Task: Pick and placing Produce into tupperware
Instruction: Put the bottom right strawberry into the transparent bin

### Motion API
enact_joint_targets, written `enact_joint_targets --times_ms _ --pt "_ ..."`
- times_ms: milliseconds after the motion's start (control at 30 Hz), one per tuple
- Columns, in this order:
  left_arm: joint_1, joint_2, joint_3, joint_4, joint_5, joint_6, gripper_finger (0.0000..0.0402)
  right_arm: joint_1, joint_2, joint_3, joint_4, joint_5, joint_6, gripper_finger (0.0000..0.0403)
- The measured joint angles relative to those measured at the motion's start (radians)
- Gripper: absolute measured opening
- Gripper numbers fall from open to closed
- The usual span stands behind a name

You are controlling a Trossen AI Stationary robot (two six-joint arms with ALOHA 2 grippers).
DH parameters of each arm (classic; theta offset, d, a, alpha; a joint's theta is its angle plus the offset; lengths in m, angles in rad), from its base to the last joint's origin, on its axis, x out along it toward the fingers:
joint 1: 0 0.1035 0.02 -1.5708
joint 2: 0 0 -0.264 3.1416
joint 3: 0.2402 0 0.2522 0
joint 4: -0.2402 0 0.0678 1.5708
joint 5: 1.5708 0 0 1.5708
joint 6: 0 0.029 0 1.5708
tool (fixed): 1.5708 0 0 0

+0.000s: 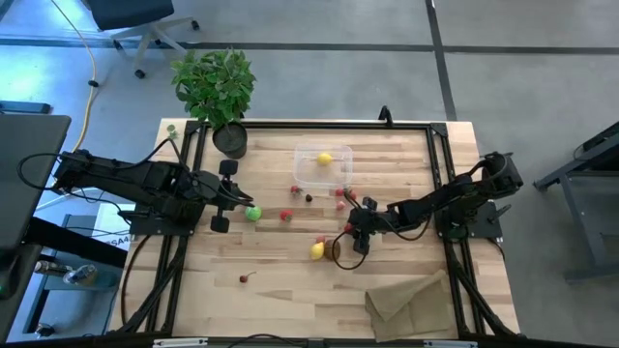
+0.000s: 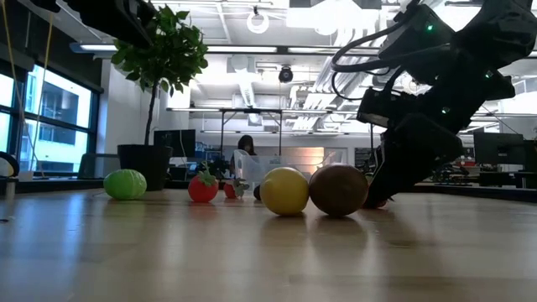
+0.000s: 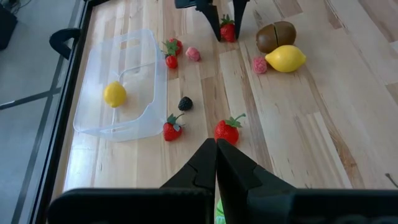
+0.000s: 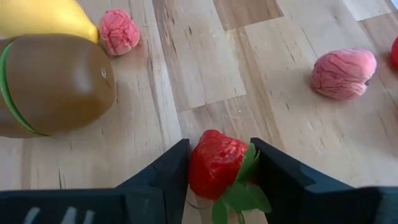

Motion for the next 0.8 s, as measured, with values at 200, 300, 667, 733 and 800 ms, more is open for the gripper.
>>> enact_joint_targets --times_ms 200,300,667,733,800 --pt "0.0 0.0 0.0 0.0 0.0 0.0 0.0003 0.003 -0.046 0.0 -0.004 -0.029 0.0 0.0149" --pt "0.0 0.0 0.0 0.0 0.0 0.0 0.0003 0.001 -0.083 0.0 -0.003 -0.018 0.002 0.0149" --pt "0.0 0.0 0.0 0.0 0.0 0.0 0.0003 -0.039 -0.316 0.094 -0.054 0.102 -0.06 0.0149" --pt "0.0 0.0 0.0 0.0 0.0 0.0 0.0003 -0.07 -0.336 0.164 -0.101 0.121 -0.109 0.0149" --pt "0.0 0.0 0.0 0.0 0.0 0.0 0.0003 -0.109 -0.34 0.255 -0.176 0.129 -0.159 0.0149"
